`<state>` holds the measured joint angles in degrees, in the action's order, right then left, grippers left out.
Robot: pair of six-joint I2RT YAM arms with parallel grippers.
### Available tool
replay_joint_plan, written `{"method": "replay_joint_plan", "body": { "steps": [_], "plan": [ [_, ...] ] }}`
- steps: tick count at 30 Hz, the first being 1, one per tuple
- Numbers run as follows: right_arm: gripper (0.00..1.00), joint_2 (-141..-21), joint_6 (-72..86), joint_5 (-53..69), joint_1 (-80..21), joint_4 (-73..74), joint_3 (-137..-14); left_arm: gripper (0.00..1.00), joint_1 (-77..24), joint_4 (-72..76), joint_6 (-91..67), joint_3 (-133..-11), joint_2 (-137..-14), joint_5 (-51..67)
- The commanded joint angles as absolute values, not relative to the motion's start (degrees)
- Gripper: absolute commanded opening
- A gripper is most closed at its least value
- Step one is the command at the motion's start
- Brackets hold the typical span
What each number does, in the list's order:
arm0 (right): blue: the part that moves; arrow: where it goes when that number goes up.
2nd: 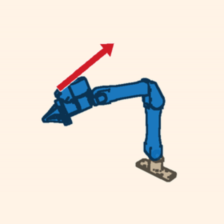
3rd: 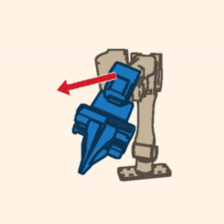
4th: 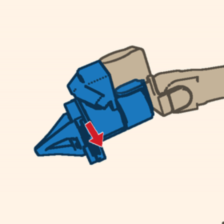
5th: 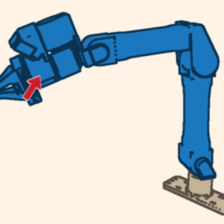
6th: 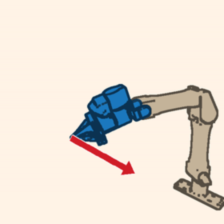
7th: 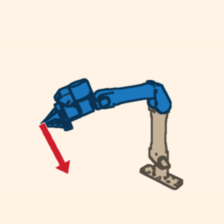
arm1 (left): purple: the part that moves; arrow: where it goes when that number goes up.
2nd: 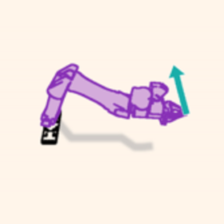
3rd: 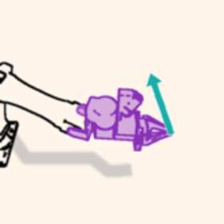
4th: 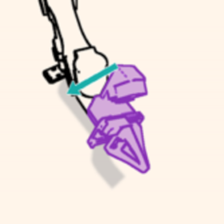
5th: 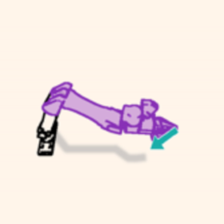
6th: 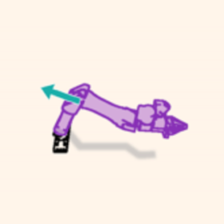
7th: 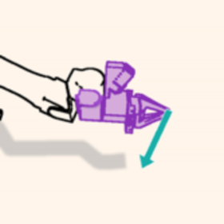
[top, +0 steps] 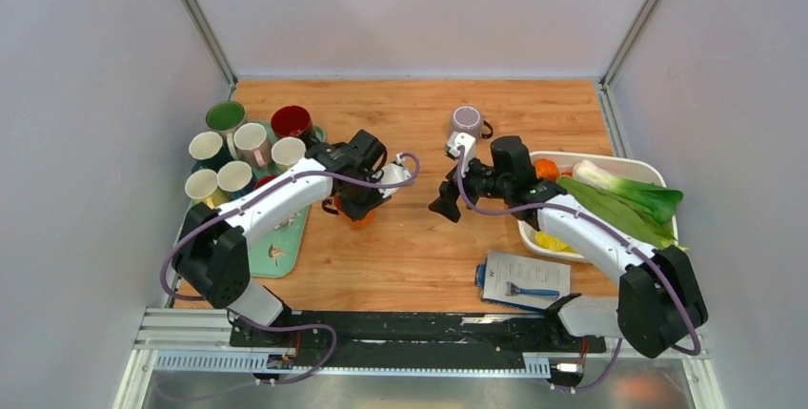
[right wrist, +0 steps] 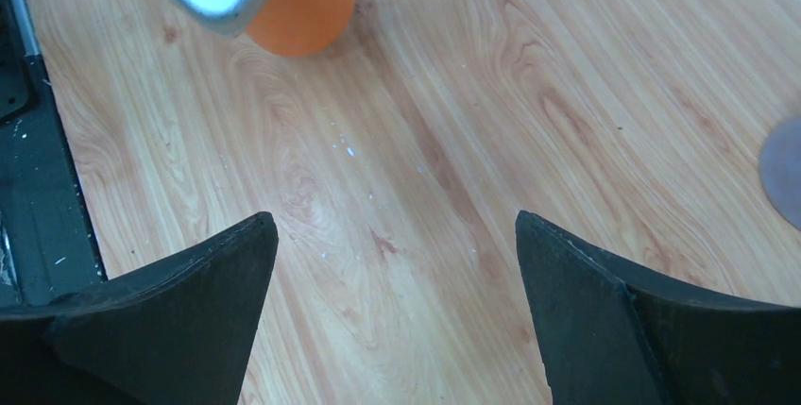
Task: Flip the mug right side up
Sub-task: Place the cup at the center of the board.
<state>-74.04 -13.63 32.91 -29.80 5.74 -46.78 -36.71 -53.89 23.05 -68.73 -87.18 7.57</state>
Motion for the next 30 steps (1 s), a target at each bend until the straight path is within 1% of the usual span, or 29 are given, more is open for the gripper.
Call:
{"method": "replay_joint_plan", "body": {
  "steps": [1,5,10,15,17,18,19,20,25,28,30],
  "plan": [
    [1.00,-71.02,-14.56,33.21,-27.08,5.82,-46.69,0.00,-38.62,-49.00,20.21,-69.49,-86.94,1.90],
    [1.00,-70.38,-14.00,33.33,-25.49,5.98,-45.99,0.00,-39.15,-47.63,18.91,-68.34,-87.75,1.27],
    [1.00,-70.44,-14.15,33.50,-25.01,5.85,-45.62,0.04,-39.20,-46.77,17.64,-66.83,-88.90,2.28],
    [1.00,-70.82,-14.15,33.81,-24.99,5.15,-45.40,0.05,-39.20,-45.82,16.38,-65.65,-89.27,3.31],
    [1.00,-70.84,-14.02,33.67,-25.01,4.89,-45.20,0.10,-39.20,-45.79,16.82,-65.27,-89.13,4.25],
    [1.00,-70.84,-13.98,33.67,-24.99,4.80,-45.11,0.15,-39.20,-45.70,16.85,-65.15,-88.99,4.64],
    [1.00,-70.92,-13.94,33.60,-24.89,4.75,-45.04,0.18,-39.20,-45.64,16.93,-65.00,-88.52,4.78],
    [1.00,-70.93,-13.89,33.62,-24.87,4.70,-45.00,0.22,-39.20,-45.71,17.04,-65.02,-88.29,5.17],
    [1.00,-70.93,-13.97,33.59,-24.87,4.62,-44.69,0.35,-39.20,-50.72,20.84,-67.57,-85.11,8.19],
    [1.00,-70.93,-13.97,33.79,-24.87,4.48,-44.35,0.39,-39.20,-54.19,26.78,-68.06,-82.09,10.34],
    [1.00,-70.76,-13.97,33.82,-24.81,4.33,-44.20,0.40,-38.92,-55.63,31.22,-67.82,-77.64,10.24]
  ]
}}
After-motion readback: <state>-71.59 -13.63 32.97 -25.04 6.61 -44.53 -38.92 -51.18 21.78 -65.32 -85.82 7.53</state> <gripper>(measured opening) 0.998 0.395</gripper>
